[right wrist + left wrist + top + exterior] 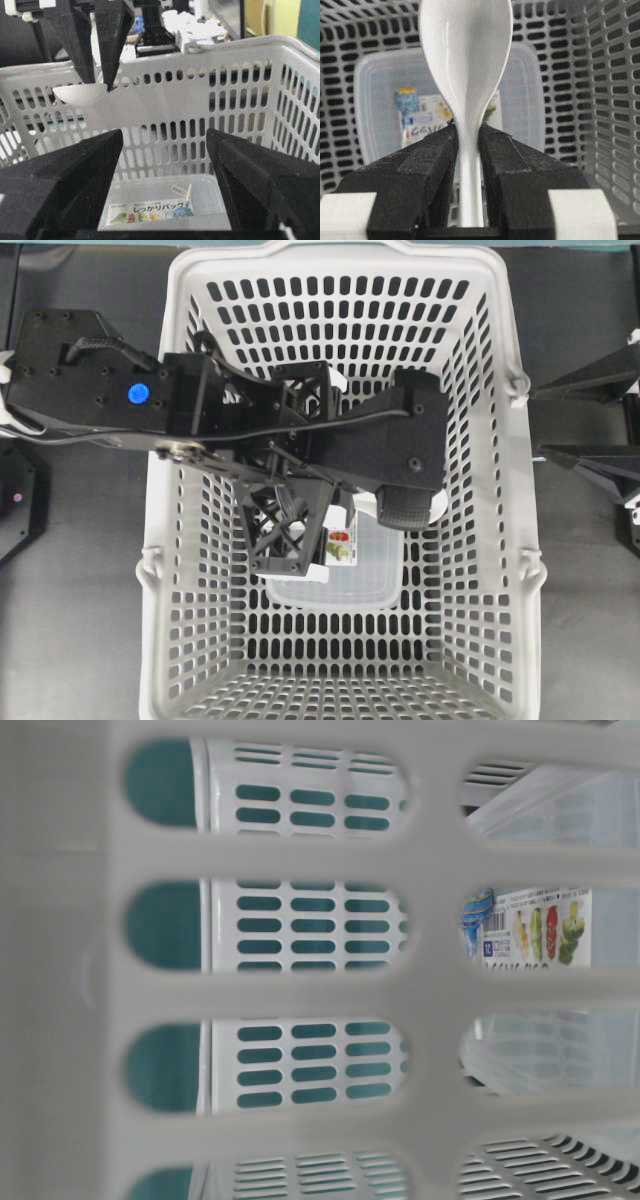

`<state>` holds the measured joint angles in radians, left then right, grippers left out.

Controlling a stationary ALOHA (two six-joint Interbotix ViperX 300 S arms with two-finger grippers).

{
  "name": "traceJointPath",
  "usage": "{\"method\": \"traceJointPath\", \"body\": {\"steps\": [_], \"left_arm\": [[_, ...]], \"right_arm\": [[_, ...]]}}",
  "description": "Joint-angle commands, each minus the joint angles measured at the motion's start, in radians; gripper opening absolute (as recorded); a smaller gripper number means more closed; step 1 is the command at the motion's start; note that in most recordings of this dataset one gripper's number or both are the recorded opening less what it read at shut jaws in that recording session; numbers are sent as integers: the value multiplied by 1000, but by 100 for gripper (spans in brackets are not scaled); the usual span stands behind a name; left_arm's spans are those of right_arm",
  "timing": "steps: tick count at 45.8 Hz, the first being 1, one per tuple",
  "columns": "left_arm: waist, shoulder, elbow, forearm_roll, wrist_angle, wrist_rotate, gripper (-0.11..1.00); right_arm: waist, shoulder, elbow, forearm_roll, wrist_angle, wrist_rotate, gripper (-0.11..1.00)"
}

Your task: Pick up the chinese spoon from the shopping basket with the left arm.

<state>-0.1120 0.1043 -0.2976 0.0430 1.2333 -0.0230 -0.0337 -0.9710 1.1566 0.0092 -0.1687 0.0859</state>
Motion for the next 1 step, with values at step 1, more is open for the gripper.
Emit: {"method": "traceJointPath", "body": {"steps": [1], "left_arm": [[2,-17,-23,2,-3,-2,14]], "right_arm": [[-3,6,-12,3,-14,-2,66]]}}
